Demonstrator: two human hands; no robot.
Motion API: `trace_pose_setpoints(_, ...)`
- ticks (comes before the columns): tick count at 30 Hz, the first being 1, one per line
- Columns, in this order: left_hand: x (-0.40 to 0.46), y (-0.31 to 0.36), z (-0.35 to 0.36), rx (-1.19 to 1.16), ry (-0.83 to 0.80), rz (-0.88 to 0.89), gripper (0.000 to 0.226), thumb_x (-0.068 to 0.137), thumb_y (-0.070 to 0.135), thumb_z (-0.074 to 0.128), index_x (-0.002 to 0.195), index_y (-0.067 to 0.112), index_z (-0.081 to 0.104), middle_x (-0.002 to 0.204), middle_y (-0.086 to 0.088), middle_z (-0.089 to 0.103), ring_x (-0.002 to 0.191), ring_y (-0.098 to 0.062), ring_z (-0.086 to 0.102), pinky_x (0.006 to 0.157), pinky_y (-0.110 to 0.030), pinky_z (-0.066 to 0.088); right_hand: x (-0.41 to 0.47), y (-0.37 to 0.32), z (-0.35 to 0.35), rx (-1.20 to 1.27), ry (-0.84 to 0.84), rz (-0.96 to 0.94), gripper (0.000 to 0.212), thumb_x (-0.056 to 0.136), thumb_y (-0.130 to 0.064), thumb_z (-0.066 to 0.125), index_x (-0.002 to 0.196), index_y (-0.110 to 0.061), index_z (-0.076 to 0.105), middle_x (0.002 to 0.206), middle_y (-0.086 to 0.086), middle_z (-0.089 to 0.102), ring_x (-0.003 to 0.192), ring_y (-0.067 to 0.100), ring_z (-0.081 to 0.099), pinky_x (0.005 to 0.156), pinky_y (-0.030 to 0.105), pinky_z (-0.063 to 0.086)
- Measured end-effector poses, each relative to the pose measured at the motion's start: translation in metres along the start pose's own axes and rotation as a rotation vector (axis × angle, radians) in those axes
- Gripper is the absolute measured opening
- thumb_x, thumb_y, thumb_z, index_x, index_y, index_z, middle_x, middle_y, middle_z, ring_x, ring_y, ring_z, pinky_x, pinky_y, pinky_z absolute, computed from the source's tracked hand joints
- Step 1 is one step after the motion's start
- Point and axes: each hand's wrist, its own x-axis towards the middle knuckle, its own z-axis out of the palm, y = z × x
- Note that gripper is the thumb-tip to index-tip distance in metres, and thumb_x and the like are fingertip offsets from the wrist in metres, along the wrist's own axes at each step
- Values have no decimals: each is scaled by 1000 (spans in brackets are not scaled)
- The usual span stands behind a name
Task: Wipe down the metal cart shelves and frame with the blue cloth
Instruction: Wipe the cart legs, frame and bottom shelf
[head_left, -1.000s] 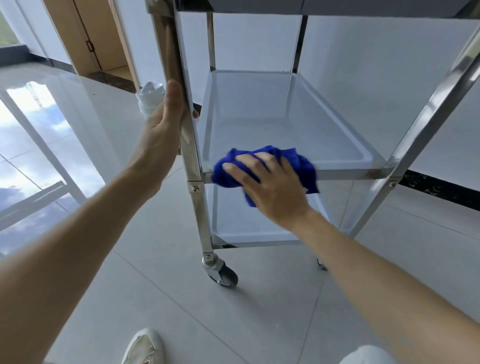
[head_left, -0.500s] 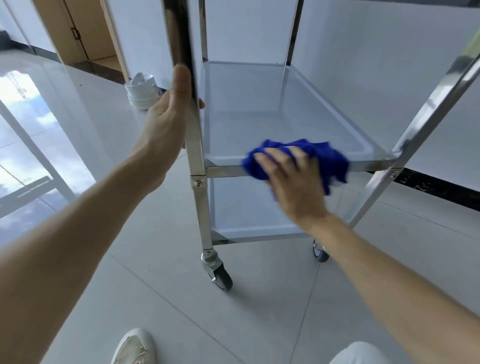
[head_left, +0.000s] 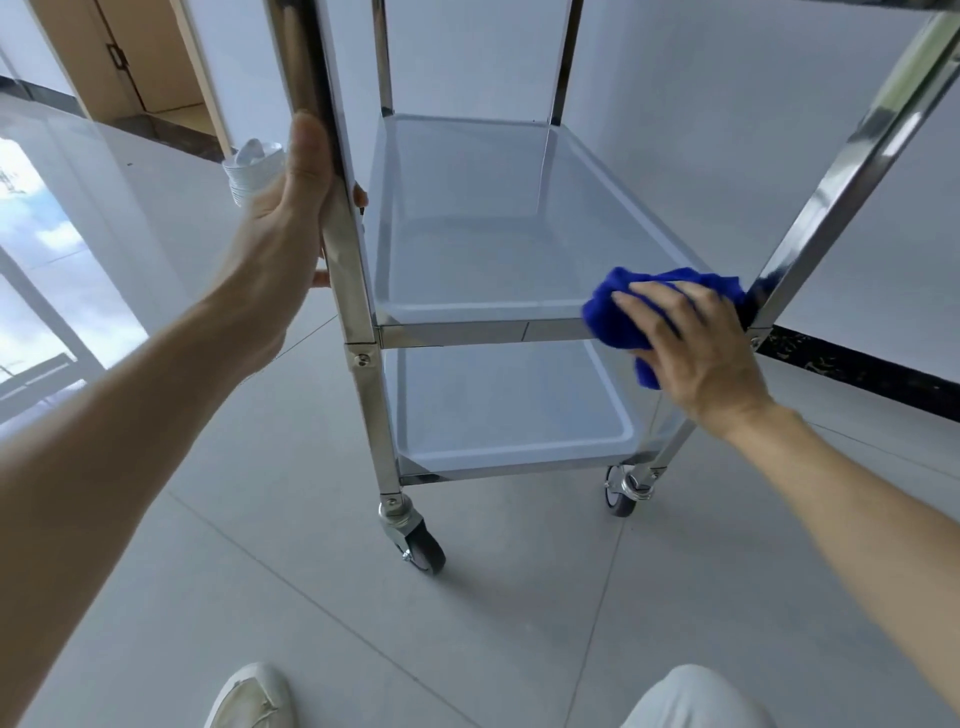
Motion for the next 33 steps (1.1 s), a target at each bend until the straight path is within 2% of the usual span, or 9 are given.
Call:
trace_pose_setpoints(4,1,-2,6,-1,45,29,59,100,60,18,100,19,60,96,-2,58,82,-11,55,82,-36,47,-2,-5,-5,37,-48,98,52,91,-2,62,141,-8,50,139,16,54,117,45,52,99,56,42)
trace_pose_setpoints(7,-6,-17,6,56,42,68,53,97,61,19,98,22,56,92,4,53,86,-10,50,88,-39,44,1,-24,-8,95,-8,174,44,94,-3,58,138,-7,55,136,16,57,117,45,52,99,56,41)
trace_pose_setpoints(11,-19,-47,6,226,-88,-30,76,82,79,21,120,20,49,124,1,51,116,-15,48,104,-51,40,4,-53,-13,144,22,216,39,97,-6,53,137,-8,56,135,15,58,118,45,52,99,56,40)
trace_pose_setpoints(14,-23,-61,8,333,-123,6,67,80,81,31,101,20,50,107,5,48,102,-6,44,91,-29,37,5,-72,-18,203,35,186,42,96,-5,51,137,-8,55,135,13,57,117,44,51,98,53,40)
trace_pose_setpoints(17,-27,-73,2,464,-118,35,44,84,77,45,98,35,48,116,5,41,104,0,46,81,-17,34,-1,-91,-20,268,62,110,42,96,-4,50,138,-9,54,135,13,57,115,42,51,98,52,40)
trace_pose_setpoints(19,-30,-83,-5,438,-139,3,41,81,74,53,104,41,45,123,6,43,102,-1,54,74,-17,40,-9,-107,-14,282,55,57,43,96,-3,51,138,-9,54,135,13,57,116,41,51,99,52,40)
trace_pose_setpoints(22,-41,-105,-3,366,-165,-106,65,84,64,60,132,25,39,115,4,57,97,-7,62,72,-28,52,-17,-135,7,325,-11,80,45,92,1,56,136,-8,56,133,14,59,115,41,53,97,52,42)
trace_pose_setpoints(28,-60,-151,32,481,-129,-95,34,95,54,47,112,26,40,100,5,56,89,-11,56,64,-22,39,-3,-172,60,606,-288,394,41,99,-10,43,138,-19,47,134,5,52,116,33,46,99,42,34)
trace_pose_setpoints(33,-59,-167,44,516,-39,11,22,99,43,45,102,22,38,82,11,51,76,-17,51,63,-28,33,7,-208,87,569,-292,265,45,96,-26,51,140,-19,50,134,0,58,113,34,52,93,51,43)
